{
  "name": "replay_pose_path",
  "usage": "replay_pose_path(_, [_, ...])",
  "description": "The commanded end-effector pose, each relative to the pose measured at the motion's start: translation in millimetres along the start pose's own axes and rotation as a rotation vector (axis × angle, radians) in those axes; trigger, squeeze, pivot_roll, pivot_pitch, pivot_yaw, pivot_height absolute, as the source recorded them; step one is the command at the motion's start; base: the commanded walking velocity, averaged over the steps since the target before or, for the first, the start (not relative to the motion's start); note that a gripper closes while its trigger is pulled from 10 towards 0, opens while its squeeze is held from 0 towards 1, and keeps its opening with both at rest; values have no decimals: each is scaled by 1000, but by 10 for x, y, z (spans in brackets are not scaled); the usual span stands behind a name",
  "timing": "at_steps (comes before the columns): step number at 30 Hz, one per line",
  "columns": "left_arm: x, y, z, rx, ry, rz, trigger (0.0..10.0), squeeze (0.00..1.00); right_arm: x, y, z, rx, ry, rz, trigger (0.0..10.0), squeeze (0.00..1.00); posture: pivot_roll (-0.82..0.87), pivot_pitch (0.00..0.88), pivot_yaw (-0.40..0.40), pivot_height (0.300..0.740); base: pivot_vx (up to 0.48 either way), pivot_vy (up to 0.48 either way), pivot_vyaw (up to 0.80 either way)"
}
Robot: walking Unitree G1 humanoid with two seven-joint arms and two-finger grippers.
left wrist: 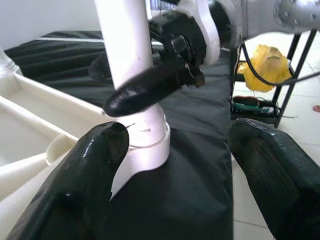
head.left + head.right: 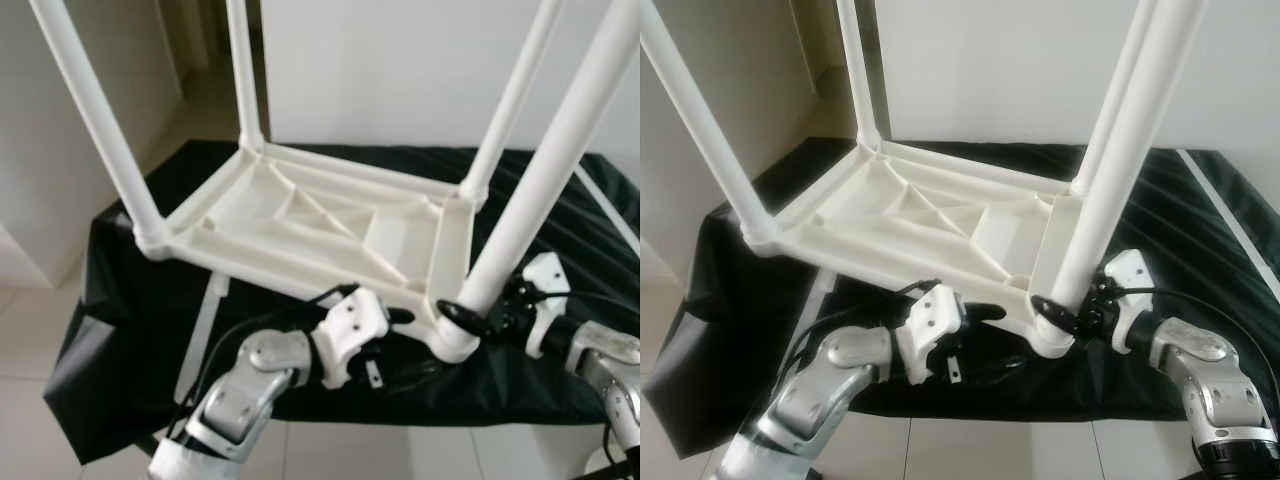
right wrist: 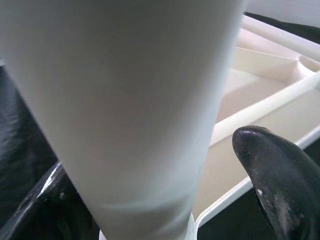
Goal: Building children table
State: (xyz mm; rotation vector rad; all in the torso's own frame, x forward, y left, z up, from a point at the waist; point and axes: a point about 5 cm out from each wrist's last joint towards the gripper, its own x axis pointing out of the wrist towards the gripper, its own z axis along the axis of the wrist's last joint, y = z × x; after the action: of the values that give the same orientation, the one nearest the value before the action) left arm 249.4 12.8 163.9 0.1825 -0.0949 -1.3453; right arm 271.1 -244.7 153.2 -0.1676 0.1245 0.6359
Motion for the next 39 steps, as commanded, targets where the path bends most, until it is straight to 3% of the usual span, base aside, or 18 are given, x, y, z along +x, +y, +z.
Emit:
replay_pose_path(1, [1, 141, 11, -5, 0, 205, 10000, 0, -63, -106, 8, -12, 2, -57, 10000, 0, 4, 0, -61, 740, 0, 0, 0])
replay_pose_path(10, [29, 183, 42, -2, -14, 257, 10000, 0, -227, -294, -83, -23, 8, -183, 10000, 0, 4, 0, -57, 740, 0, 0, 0])
replay_pose_path(18, [72, 248, 59, -6, -16, 285, 10000, 0, -250, -364, -153, -23, -14, -303, 10000, 0, -6, 0, -30, 740, 0, 0, 0])
replay_pose_path(22, [93, 226, 91, -18, -39, 263, 10000, 0, -305, -490, -149, -24, -38, -428, 10000, 0, -15, 0, -22, 740, 0, 0, 0])
replay_pose_path(29, [141, 197, -13, -69, 10, 206, 10000, 0, -292, -454, -191, -26, -41, -434, 10000, 0, -36, 0, -8, 740, 0, 0, 0])
replay_pose_path(33, [190, 75, 12, -128, -1, 138, 10000, 0, -345, -418, -180, -19, -59, -448, 10000, 0, -51, 0, -1, 740, 0, 0, 0])
replay_pose_path(36, [209, 5, -50, -100, 49, 85, 10000, 0, -184, -226, -178, -19, -66, -337, 10000, 0, -51, 0, -7, 740, 0, 0, 0])
replay_pose_path(39, [232, 5, -42, -118, 42, 88, 10000, 0, -120, -198, -179, -32, -65, -319, 10000, 0, -48, 0, -7, 740, 0, 0, 0])
